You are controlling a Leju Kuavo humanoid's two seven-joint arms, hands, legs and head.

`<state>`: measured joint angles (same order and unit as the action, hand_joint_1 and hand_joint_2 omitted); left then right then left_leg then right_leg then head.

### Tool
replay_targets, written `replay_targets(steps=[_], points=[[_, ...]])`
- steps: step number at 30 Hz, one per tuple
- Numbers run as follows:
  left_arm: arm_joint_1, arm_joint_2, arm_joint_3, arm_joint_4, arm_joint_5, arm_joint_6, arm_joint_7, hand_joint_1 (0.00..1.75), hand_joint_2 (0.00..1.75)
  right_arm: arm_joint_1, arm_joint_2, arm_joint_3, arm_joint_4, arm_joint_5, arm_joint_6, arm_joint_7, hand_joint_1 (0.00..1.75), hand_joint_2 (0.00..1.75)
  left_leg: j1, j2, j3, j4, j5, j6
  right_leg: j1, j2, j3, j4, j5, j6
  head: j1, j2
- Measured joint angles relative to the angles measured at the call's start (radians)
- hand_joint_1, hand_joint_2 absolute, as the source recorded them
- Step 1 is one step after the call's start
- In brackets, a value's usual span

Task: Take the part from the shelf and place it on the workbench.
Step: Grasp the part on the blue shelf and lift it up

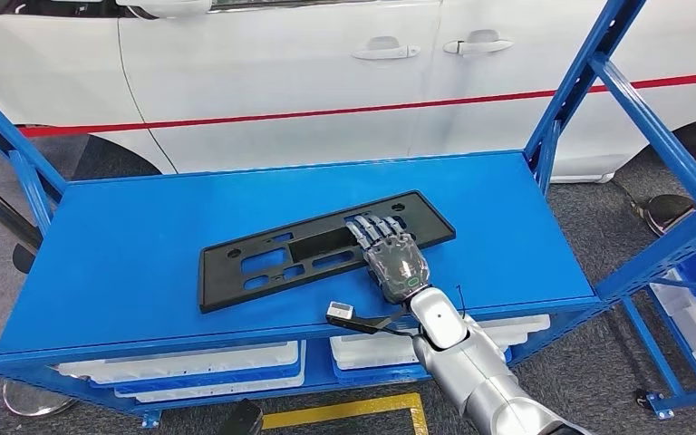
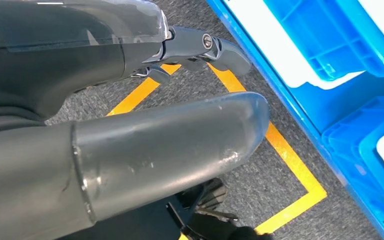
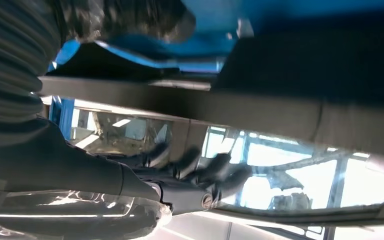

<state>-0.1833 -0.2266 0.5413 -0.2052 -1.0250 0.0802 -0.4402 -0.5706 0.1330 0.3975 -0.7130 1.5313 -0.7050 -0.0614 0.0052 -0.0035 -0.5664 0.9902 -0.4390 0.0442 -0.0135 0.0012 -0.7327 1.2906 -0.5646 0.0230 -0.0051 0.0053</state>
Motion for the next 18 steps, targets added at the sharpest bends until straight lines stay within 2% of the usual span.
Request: replay_targets(steps=[1,2,4,5,9,11,13,14,15,16,18], points=[[0.001,0.000,0.000,0.000,0.000,0.000,0.000,0.00,0.00,0.000,0.000,0.000,0.002,0.000,0.000,0.000,1.75,1.75,0.000,-0.001,0.000,0.002,-0.002,-0.001,0.000,0.000,0.014,-0.033,0.029,-0.001,0.000,0.000],[0.001,-0.001,0.000,0.000,0.000,0.000,0.000,0.00,0.00,0.000,0.000,0.000,0.004,0.000,0.000,0.000,1.75,1.75,0.000,-0.001,0.001,0.006,-0.005,-0.003,0.000,0.000,0.044,-0.096,0.067,-0.003,0.000,0.000],[0.000,-0.002,0.000,0.000,0.000,0.000,0.000,0.00,0.00,-0.002,0.000,0.000,0.005,0.000,0.000,0.000,1.75,1.75,-0.003,-0.003,-0.003,0.018,-0.014,-0.010,0.001,0.000,0.101,-0.215,0.114,-0.010,0.000,0.000],[-0.001,-0.002,0.000,0.000,0.000,0.000,0.000,0.00,0.00,-0.003,0.000,0.001,0.006,0.000,0.000,0.000,1.75,1.75,-0.005,-0.003,-0.006,0.023,-0.017,-0.014,0.002,0.000,0.113,-0.244,0.120,-0.015,0.000,0.000],[-0.001,-0.003,0.000,0.000,0.000,0.000,-0.001,0.00,0.00,-0.011,0.002,0.006,0.006,0.000,-0.002,-0.002,1.75,1.75,-0.006,-0.002,-0.010,0.034,-0.029,-0.034,0.002,0.000,0.119,-0.259,0.119,-0.034,-0.001,0.000],[-0.002,-0.003,0.000,0.000,0.000,0.000,-0.001,0.00,0.00,-0.016,0.003,0.009,0.006,0.000,-0.002,-0.002,1.75,1.75,-0.003,-0.001,-0.040,0.106,-0.075,-0.046,-0.002,-0.003,0.123,-0.265,0.121,-0.044,-0.001,0.000],[-0.001,-0.003,0.000,0.000,0.000,0.000,-0.001,0.00,0.00,-0.018,0.004,0.012,0.007,0.000,-0.002,-0.002,1.75,1.75,0.002,-0.001,-0.104,0.244,-0.140,-0.056,-0.002,-0.005,0.123,-0.265,0.121,-0.047,-0.001,0.000],[0.001,-0.003,0.000,0.000,0.000,0.000,-0.001,0.00,0.00,-0.017,0.004,0.014,0.007,0.000,-0.001,-0.002,1.75,1.75,0.004,-0.001,-0.131,0.299,-0.157,-0.059,-0.001,-0.005,0.123,-0.265,0.121,-0.048,-0.001,0.000],[0.002,-0.002,0.000,0.000,0.001,0.000,-0.001,0.00,0.00,-0.017,0.004,0.014,0.007,-0.001,-0.001,-0.002,1.75,1.75,0.005,-0.001,-0.143,0.322,-0.155,-0.061,-0.001,-0.006,0.124,-0.265,0.120,-0.048,-0.002,0.000],[0.003,-0.002,0.000,0.000,0.001,0.000,-0.001,0.00,0.00,-0.017,0.004,0.014,0.006,-0.001,0.000,-0.002,1.75,1.75,0.006,-0.001,-0.133,0.300,-0.131,-0.061,-0.001,-0.005,0.125,-0.265,0.120,-0.047,-0.002,0.000],[0.003,-0.002,0.000,0.000,0.002,0.000,-0.002,0.00,0.00,-0.017,0.004,0.014,0.002,-0.002,0.001,-0.002,1.75,1.75,0.007,-0.001,-0.066,0.157,-0.057,-0.055,-0.002,-0.004,0.129,-0.265,0.119,-0.046,-0.001,0.000]])
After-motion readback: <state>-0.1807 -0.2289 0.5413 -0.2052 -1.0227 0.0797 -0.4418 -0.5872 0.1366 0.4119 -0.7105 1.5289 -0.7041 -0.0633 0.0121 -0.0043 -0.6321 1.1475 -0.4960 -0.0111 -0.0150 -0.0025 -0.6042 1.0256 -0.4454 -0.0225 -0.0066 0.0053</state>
